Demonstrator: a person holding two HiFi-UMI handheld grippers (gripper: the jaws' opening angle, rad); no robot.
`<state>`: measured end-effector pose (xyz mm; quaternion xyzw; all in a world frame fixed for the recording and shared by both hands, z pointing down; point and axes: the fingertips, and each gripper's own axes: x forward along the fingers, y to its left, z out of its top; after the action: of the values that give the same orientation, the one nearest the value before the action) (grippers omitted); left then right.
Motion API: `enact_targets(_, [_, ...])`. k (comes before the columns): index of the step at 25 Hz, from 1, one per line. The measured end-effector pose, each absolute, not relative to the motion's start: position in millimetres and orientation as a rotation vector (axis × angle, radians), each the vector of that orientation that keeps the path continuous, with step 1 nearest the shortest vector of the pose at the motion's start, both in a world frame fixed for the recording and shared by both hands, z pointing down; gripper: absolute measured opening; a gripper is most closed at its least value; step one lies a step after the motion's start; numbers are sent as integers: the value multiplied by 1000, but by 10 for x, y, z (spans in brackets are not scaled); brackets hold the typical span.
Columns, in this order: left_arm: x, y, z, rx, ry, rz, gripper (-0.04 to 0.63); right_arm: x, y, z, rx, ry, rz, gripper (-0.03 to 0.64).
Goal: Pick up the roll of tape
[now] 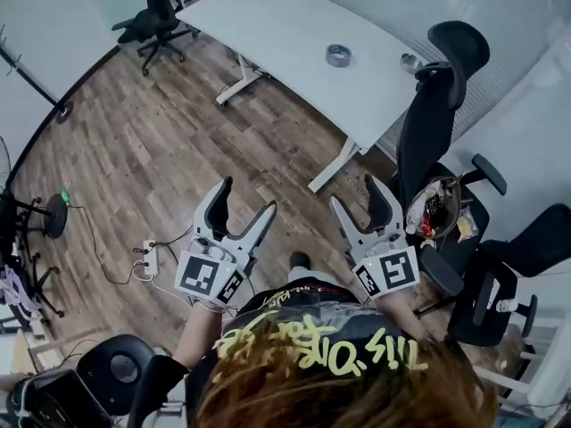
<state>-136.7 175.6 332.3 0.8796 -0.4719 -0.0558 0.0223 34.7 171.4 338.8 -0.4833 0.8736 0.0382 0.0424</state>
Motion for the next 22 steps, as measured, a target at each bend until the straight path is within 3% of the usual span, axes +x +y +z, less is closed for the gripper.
enact_targets(9, [-1042,884,3246,2755,-1435,-187,360,583,854,3253,-1479,2664,156,276])
enact_targets(22, [-1048,393,3240,2768,-1383,-155,357,623,463,3274,-1539,2633,125,276])
